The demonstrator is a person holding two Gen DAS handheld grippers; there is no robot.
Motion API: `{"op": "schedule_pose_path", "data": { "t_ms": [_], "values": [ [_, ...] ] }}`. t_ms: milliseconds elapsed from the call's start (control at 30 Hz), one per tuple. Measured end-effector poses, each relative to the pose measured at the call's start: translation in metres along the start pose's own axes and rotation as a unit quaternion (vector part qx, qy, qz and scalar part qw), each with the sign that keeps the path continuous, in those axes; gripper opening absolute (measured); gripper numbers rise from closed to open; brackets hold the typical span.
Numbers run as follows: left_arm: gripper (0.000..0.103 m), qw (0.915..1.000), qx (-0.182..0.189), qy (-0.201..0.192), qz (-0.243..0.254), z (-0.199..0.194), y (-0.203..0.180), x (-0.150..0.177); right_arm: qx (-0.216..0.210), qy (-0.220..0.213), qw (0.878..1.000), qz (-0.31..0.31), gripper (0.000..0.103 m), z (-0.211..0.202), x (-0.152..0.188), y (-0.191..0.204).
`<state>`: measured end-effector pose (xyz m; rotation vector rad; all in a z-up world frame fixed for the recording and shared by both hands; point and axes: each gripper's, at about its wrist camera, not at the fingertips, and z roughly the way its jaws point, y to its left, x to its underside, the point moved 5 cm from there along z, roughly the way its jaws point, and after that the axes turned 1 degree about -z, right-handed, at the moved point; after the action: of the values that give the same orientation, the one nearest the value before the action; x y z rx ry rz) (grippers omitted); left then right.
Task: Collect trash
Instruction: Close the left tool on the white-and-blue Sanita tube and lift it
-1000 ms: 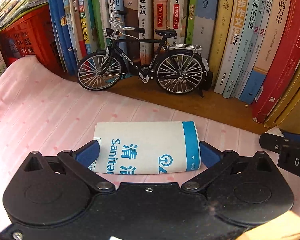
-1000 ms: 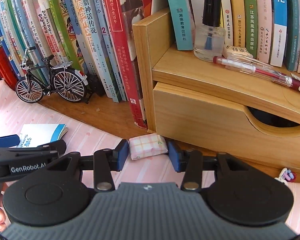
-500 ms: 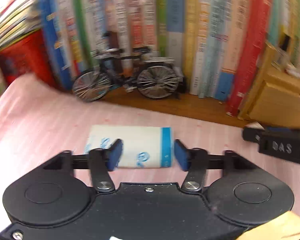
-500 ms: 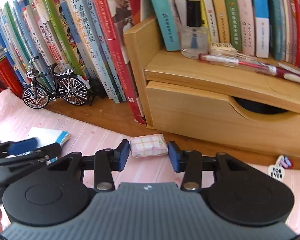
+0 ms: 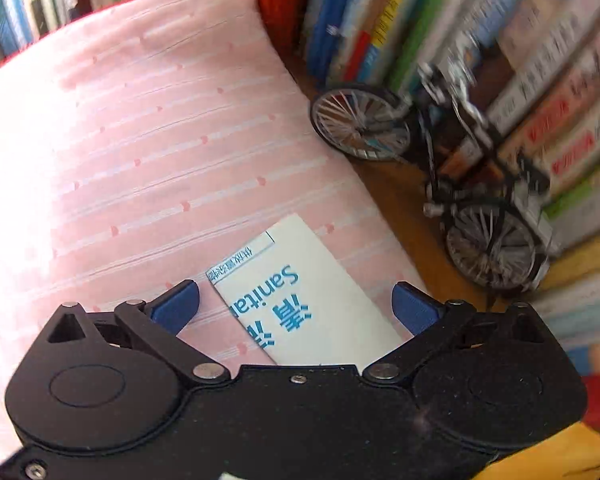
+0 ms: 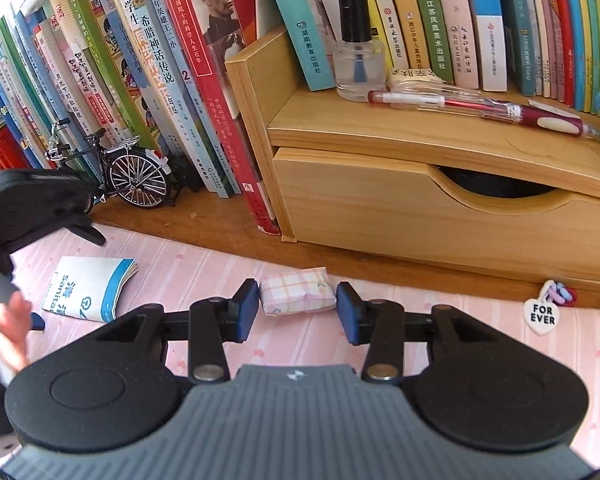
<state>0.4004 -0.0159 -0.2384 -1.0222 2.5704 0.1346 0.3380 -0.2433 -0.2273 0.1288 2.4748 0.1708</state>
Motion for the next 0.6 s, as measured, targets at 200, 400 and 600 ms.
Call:
{"op": "schedule_pose_path", "data": {
  "t_ms": [200, 400, 600],
  "values": [
    [0.072, 0.9969, 0.0, -0.053, 0.059, -0.016, -0.001, 0.021, 0.001, -0.006, 1.0, 0.005, 0.048, -0.012, 0.002, -0.006],
    [0.035, 0.9871, 0.097, -0.05, 0.117, -0.039, 0.01, 0.037, -0.005, -0.009, 1.0, 0.014, 0.048, -0.021, 0.005, -0.013],
    [0.013, 0.9473, 0.212, -0.024, 0.239, -0.063, 0.022, 0.069, -0.025, -0.005, 0.999, 0.02, 0.048, -0.032, 0.015, -0.014]
  ]
}}
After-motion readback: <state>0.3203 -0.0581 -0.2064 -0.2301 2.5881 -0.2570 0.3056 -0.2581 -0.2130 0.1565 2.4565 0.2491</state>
